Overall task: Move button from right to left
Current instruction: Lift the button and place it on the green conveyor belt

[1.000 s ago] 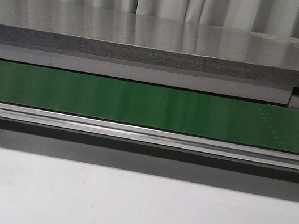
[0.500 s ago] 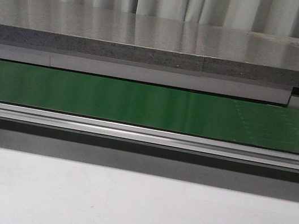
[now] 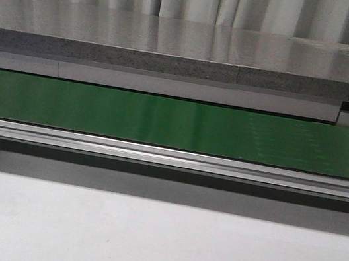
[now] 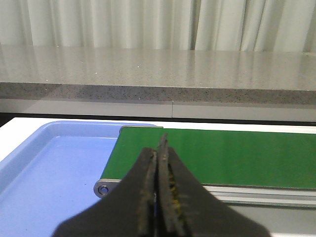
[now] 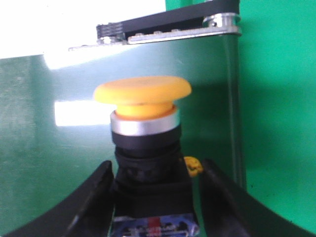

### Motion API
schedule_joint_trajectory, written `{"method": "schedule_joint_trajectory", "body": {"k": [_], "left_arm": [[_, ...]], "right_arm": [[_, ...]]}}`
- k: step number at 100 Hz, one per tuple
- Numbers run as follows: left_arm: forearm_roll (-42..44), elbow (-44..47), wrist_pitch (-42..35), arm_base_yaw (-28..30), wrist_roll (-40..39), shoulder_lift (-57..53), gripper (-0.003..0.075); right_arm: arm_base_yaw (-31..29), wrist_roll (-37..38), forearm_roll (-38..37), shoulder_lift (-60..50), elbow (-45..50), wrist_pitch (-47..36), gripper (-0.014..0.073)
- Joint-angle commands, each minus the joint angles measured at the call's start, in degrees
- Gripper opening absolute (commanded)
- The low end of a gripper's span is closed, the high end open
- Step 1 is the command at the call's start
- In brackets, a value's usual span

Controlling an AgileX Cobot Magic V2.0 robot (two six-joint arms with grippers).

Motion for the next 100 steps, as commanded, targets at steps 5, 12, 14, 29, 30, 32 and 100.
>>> {"method": "schedule_joint_trajectory", "body": {"k": [5,12,14,29,30,32,100], "left_arm": [[-0.6,2.6,-4.9,0.1,-0.2,-1.7,-0.0020],[-0.6,2.6,-5.4,0.1,-0.2,-1.7,-0.0020],[-0.6,2.6,-5.4,0.1,-0.2,-1.7,-0.0020],[-0.6,2.6,-5.6,0.1,-0.2,-1.7,-0.0020],[-0.6,2.6,-5.6,0.1,-0.2,-1.7,-0.0020],[-0.6,2.6,-5.6,0.1,-0.2,-1.7,-0.0020],[-0.6,2.6,-5.6,0.1,-0.2,-1.7,-0.0020]], "right_arm": [[-0.1,0.5,0.5,0.5,-1.4,0.8,0.0227],[-0.1,0.5,0.5,1.3,-1.4,1.4,0.0227],[-0.1,0.5,0.5,1.4,-1.4,1.4,0.0227],[-0.1,0.3,0.0,1.5,-1.4,1.3,0.0227],[-0.1,0.3,-0.1,1.5,-1.4,1.3,0.0227],[-0.1,0.3,-0.2,1.5,-1.4,1.3,0.0227],[-0.1,0.3,-1.2,0.6,-1.4,1.6,0.0525]]}}
